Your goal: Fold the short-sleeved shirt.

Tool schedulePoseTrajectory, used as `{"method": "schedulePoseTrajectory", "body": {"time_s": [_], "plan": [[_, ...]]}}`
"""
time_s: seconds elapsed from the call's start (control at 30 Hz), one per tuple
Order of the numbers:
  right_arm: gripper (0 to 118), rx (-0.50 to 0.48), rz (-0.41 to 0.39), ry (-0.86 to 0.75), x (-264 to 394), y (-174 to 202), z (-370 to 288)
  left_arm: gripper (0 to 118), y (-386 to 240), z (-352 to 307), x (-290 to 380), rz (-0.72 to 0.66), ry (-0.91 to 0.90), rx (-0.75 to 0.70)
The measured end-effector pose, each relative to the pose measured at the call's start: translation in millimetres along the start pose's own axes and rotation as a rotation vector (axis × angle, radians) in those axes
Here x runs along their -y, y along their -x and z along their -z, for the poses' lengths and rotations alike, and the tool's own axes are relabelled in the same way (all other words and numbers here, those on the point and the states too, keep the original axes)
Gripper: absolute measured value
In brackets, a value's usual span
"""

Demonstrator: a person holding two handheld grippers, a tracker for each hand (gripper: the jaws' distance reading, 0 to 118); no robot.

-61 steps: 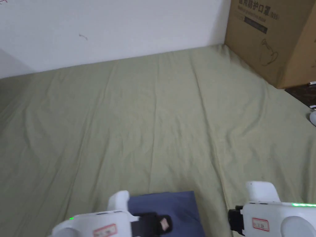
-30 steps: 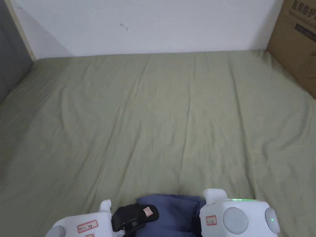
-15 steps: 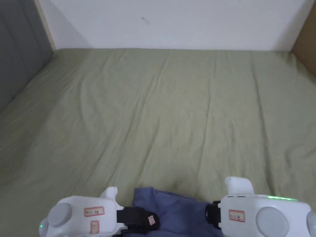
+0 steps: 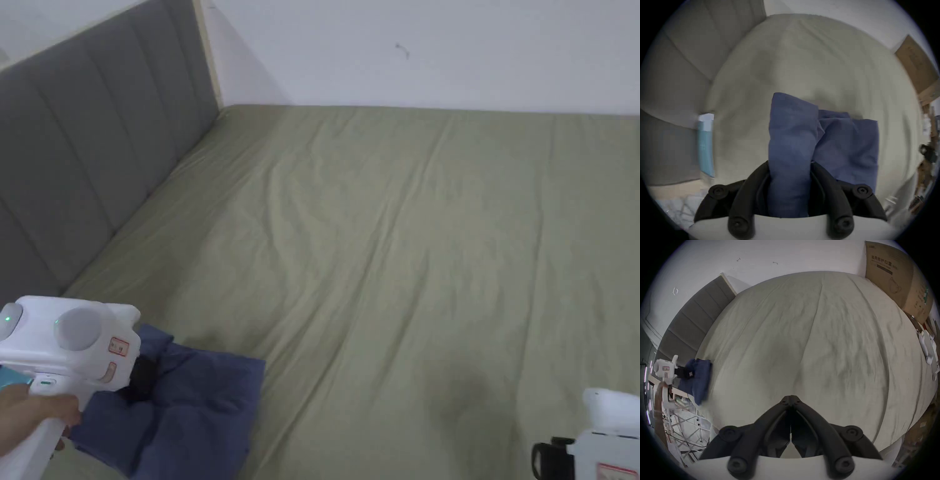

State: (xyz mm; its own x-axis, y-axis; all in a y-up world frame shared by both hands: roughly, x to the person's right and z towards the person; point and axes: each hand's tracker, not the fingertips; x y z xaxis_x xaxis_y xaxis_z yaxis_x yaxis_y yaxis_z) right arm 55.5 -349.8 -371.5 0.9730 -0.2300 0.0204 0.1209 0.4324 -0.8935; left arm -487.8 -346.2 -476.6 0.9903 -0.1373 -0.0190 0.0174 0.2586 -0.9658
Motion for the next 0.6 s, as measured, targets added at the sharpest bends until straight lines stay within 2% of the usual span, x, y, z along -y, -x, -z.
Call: {"method": "schedulePoseTrajectory", "body": {"time_s": [0.17, 0.2, 0.23, 0.27, 0.3, 0.33, 0.5, 0.53, 0.57, 0.6], "plan": [[0, -0.068, 0.047, 0.045, -1, 8, 8, 25, 35, 13, -12, -0.038, -0.049, -0.205], [0, -0.065, 0.042, 0.049, -1, 12, 10, 34, 42, 18, -14, -0.030, -0.049, -0.259], [0, -0.061, 0.027, 0.052, -1, 15, 10, 60, 46, 21, -13, -0.019, -0.051, -0.285], [0, -0.049, 0.001, 0.055, 0, 18, 11, 78, 50, 25, -13, -0.010, -0.046, -0.336], [0, -0.044, -0.012, 0.056, 1, 20, 10, 91, 52, 25, -12, -0.024, -0.028, -0.359], [0, -0.053, -0.016, 0.056, 1, 20, 10, 96, 56, 21, -10, -0.041, -0.039, -0.340], [0, -0.063, -0.009, 0.071, 4, 20, 13, 95, 59, -12, 3, -0.143, -0.117, -0.206], [0, -0.061, -0.009, 0.072, 4, 17, 14, 84, 58, -21, 3, -0.144, -0.118, -0.170], [0, -0.063, -0.011, 0.073, 5, 15, 13, 62, 55, -34, 5, -0.167, -0.125, -0.090], [0, -0.068, -0.017, 0.075, 7, 14, 11, 32, 50, -47, 7, -0.201, -0.157, -0.021]]}}
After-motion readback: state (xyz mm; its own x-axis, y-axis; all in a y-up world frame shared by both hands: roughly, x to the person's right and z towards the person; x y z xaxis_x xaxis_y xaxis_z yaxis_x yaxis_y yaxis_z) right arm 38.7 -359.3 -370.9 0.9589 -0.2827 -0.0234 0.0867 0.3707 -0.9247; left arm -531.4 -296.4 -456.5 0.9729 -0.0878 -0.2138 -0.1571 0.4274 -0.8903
